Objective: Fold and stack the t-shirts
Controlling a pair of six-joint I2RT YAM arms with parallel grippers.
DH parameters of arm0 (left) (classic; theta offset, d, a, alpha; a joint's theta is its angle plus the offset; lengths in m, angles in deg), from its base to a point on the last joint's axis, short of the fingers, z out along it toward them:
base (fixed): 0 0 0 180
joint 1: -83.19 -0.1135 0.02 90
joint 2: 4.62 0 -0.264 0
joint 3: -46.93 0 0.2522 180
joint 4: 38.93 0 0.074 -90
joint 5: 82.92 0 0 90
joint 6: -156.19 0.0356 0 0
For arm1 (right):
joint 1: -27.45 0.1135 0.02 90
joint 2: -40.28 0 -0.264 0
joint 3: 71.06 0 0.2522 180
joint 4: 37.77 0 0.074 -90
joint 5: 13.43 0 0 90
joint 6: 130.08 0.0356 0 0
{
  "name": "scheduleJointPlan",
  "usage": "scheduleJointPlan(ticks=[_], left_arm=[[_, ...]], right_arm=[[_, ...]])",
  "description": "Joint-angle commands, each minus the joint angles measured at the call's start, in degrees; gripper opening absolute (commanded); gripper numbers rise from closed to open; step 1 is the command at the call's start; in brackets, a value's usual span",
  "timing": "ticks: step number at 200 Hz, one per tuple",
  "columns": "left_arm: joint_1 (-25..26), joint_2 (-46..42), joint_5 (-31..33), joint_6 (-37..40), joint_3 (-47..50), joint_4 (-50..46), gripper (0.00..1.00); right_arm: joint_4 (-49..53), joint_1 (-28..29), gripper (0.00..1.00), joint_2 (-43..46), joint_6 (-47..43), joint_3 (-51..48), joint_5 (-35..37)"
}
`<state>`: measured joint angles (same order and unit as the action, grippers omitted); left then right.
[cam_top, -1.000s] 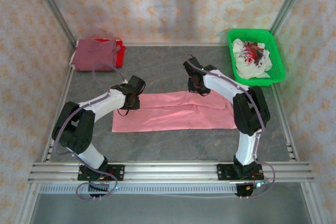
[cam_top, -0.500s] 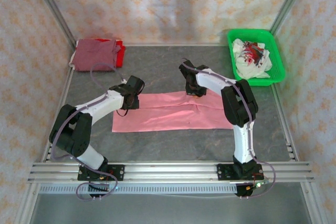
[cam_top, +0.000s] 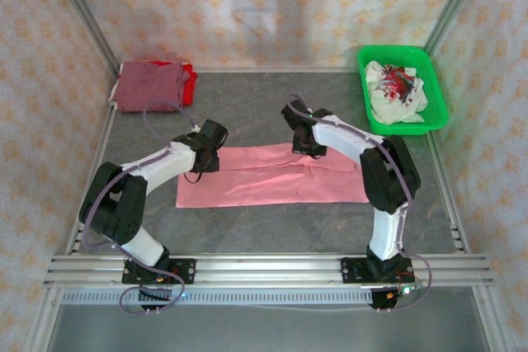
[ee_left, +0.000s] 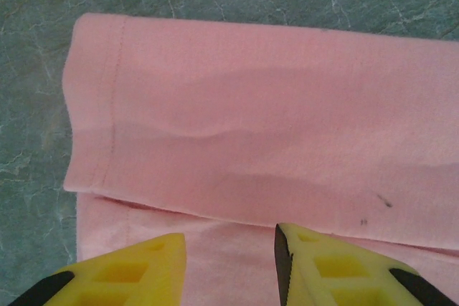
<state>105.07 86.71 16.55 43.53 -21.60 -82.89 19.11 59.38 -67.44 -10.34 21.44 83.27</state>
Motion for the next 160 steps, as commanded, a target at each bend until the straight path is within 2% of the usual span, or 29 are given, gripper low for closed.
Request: scheduleJointPlan(ticks=[1,52,93,114,134,160], left_arm=[[0.09,0.95,1.73,-0.50,0.77,1.75,0.38],[0.10,3.16,1.20,0.50,0.62,3.28,0.37],[0.10,5.13,0.95,1.63,0.29,4.76,0.37],[0.11,6.11,0.72,2.06,0.13,5.57,0.37],[0.08,6.66,0.80,2.57,-0.21,5.72,0.37],[0.08,6.43,0.91,2.88,-0.69,5.54,0.37]], right_arm=[[-2.64,1.85,0.00,5.11,6.13,-4.54,4.33],[-10.35,5.48,0.00,13.73,17.07,-18.06,4.46],[-19.12,10.17,0.08,21.50,30.18,-31.76,5.84],[-26.40,11.83,0.19,25.12,36.30,-38.82,5.46],[-28.78,13.78,0.20,28.56,39.32,-42.10,7.94],[-28.49,14.40,0.23,33.38,37.09,-42.16,10.25]])
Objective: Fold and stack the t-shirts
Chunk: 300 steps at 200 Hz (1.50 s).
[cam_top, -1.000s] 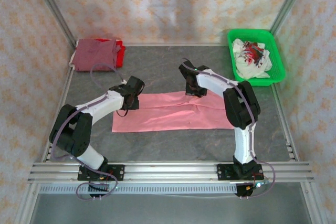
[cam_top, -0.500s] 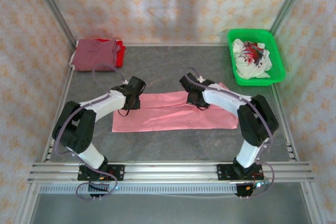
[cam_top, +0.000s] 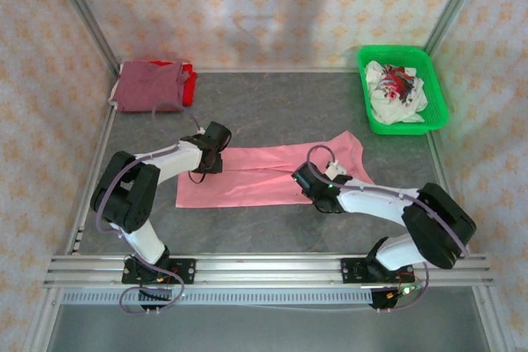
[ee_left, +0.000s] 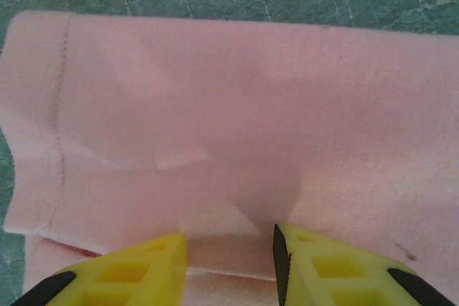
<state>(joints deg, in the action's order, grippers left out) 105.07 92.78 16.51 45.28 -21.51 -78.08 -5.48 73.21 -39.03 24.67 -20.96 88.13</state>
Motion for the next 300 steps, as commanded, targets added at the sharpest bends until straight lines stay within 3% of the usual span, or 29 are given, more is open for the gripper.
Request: scheduleJointPlan(ticks=[1,18,32,47,71,104,118,133,151,173,204,254,300], left_arm=[[0.08,0.29,0.95,1.13,-0.78,0.71,0.37],[0.08,-0.90,0.21,1.04,-1.45,0.02,0.37],[0.08,-2.33,-0.55,1.05,-2.36,-0.74,0.37],[0.08,-3.10,-1.24,1.38,-3.89,-1.30,0.37],[0.10,-1.56,-1.85,2.23,-8.39,-4.01,0.37],[0.17,-1.48,-4.28,1.76,-9.77,-4.54,0.37],[0.46,-2.36,-6.56,1.97,-9.45,-4.84,0.37],[2.29,-5.16,-5.97,2.61,-8.03,-5.09,0.37],[5.60,-12.07,-6.07,3.53,-3.18,-1.28,0.39],[9.32,-20.95,-12.09,5.43,3.47,6.01,0.46],[13.10,-28.31,-15.77,8.71,8.28,10.09,0.51],[14.33,-27.97,-16.13,9.58,7.98,8.47,0.52],[14.67,-26.21,-15.84,9.57,7.70,8.60,0.52]], right_arm=[[-3.83,0.56,0.23,5.18,1.97,0.24,5.58],[-1.77,0.57,0.24,10.79,0.80,-0.01,9.51],[-0.21,0.28,0.18,15.98,-1.32,-0.32,14.27],[4.27,-3.05,0.19,18.09,-4.98,1.99,14.63],[9.39,-11.79,0.38,18.98,-7.84,3.92,8.03],[3.43,-25.64,0.38,19.54,-12.59,-0.29,-10.12],[2.64,-29.24,0.46,17.48,-15.32,-0.21,-15.81],[2.73,-31.48,0.47,14.97,-17.41,0.23,-19.88],[2.90,-33.38,0.48,12.00,-18.59,0.29,-23.24],[0.07,-34.68,0.48,8.93,-19.66,-0.74,-26.69],[-0.44,-34.77,0.46,6.00,-21.97,0.34,-26.91],[-4.53,-34.95,0.42,1.09,-22.25,-0.30,-27.59],[-7.62,-34.95,0.27,1.21,-22.63,-0.81,-27.60]])
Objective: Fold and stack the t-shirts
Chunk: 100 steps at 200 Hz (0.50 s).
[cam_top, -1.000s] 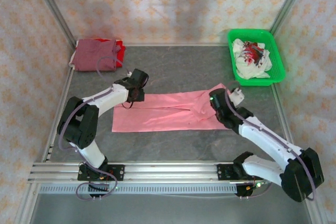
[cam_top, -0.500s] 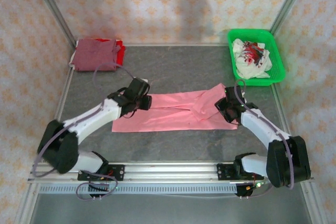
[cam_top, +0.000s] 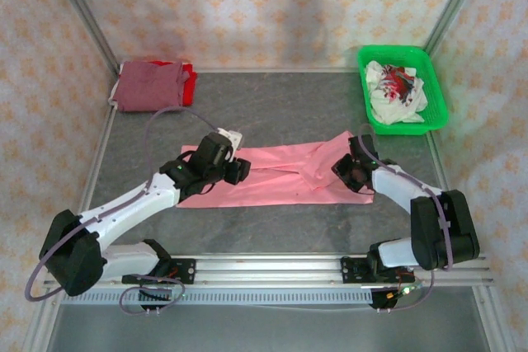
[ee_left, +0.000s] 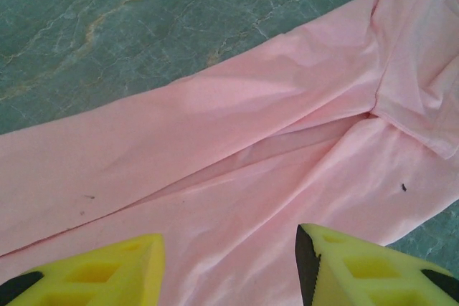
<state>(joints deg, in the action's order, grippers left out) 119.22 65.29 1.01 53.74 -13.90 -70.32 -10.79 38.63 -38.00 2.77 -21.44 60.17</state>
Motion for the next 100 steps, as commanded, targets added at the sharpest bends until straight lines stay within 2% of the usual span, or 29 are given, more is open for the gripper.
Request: scheduleJointPlan(ticks=[1,27,57,85,100], left_arm=[[0.53,1.33,-0.35,1.11,0.07,0.84,0.52],[0.63,2.25,0.08,0.93,-0.02,0.84,0.51],[0.63,2.19,0.74,0.93,-0.03,0.80,0.51],[0.73,2.29,1.40,1.11,-0.22,0.27,0.52],[0.70,2.26,2.14,1.02,-0.25,0.11,0.52]], right_arm=[[-2.31,-0.37,0.26,0.21,-0.74,-0.34,0.38],[-3.28,-0.37,0.15,-0.01,-0.76,-0.99,1.20],[-4.33,-0.45,0.15,-1.04,-0.40,-1.66,1.02],[-3.65,-0.38,0.02,0.18,0.67,-2.18,0.61],[-2.68,-0.39,0.00,2.56,1.89,-2.88,0.41]])
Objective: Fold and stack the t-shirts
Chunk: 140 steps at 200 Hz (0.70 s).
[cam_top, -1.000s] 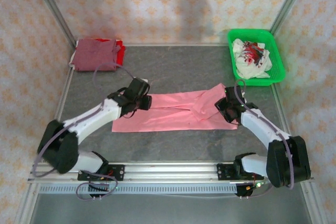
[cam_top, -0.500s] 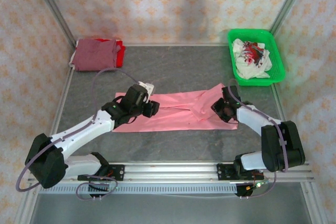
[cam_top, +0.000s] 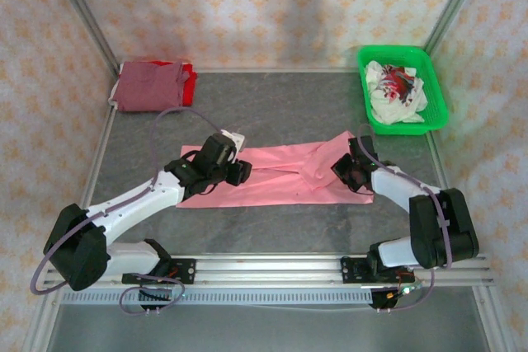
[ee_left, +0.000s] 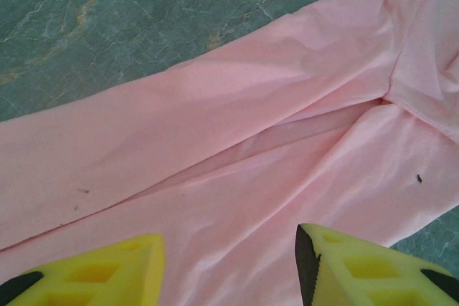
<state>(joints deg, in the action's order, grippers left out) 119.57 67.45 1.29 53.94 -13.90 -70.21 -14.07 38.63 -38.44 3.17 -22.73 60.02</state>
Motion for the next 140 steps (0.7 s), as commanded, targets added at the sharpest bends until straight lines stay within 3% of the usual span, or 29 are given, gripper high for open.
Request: scheduleJointPlan(ticks=[1,76,106,140], left_arm=[[0.36,0.14,1.84,0.83,-0.23,-0.03,0.52],[0.37,1.97,4.47,2.34,-1.10,0.29,0.51],[0.31,2.63,5.34,2.93,-1.36,0.53,0.51],[0.33,3.84,6.27,2.94,-1.81,1.29,0.52]], right_arm=[[0.65,-0.38,0.00,3.15,1.58,-1.64,0.56],[9.77,0.68,0.00,17.37,10.75,-6.00,0.52],[11.44,2.46,0.00,19.41,13.71,-9.21,1.17],[11.47,6.16,0.07,19.89,17.34,-11.85,2.11]])
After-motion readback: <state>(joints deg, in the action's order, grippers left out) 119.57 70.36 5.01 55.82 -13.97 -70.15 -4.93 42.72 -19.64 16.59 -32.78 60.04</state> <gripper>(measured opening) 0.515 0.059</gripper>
